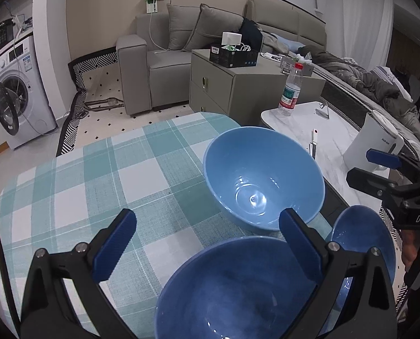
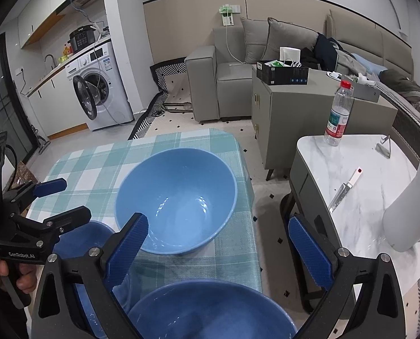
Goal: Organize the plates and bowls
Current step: 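Bring the open left and right grippers to the rim of the large blue bowl, then close the left gripper on the blue bowl rim while the right gripper closes on it too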
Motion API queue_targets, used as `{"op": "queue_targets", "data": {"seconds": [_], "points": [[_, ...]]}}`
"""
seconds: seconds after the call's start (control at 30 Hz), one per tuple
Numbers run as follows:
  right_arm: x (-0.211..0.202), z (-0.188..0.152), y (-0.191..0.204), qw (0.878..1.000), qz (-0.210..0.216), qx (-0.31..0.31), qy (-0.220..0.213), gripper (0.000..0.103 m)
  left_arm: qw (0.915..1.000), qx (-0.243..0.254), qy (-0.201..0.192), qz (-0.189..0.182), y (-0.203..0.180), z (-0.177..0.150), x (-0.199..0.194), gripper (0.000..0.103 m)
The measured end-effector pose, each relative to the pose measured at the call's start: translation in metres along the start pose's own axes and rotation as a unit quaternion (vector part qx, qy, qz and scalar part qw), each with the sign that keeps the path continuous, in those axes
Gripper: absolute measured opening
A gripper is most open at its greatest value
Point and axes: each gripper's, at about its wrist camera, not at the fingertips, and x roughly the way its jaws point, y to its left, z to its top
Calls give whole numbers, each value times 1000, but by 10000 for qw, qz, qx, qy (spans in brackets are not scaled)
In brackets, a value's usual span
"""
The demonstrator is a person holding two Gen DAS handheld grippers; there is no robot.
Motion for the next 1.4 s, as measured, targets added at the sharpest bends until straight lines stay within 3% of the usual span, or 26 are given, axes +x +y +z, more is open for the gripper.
{"op": "queue_targets", "data": {"seconds": [0.2, 0.3, 0.5, 0.6, 0.73, 1.1, 1.4], "points": [[16, 2, -5, 9998, 12, 48, 166, 93, 9999, -58, 106, 7, 1, 5, 11, 95], [24, 2, -7, 9996, 7, 59, 273, 85, 9998, -42, 177, 7, 0, 6, 18, 92], [36, 0, -12, 9993, 1, 95, 374, 83, 9994, 50, 353, 24, -5, 5, 31, 86], [42, 0, -13, 9990, -12, 86, 442, 80, 9990, 93, 441, -12, -6, 6, 36, 76], [51, -1, -15, 9985, -1, 82, 544, 76, 9988, 75, 488, -15, -5, 8, 42, 74], [72, -1, -12, 9975, 64, -80, 706, 65, 9974, 48, 721, -52, -2, 9, 61, 59], [83, -3, -8, 9957, 121, -138, 908, 42, 9964, 98, 822, -192, -6, 12, 67, 41]]}}
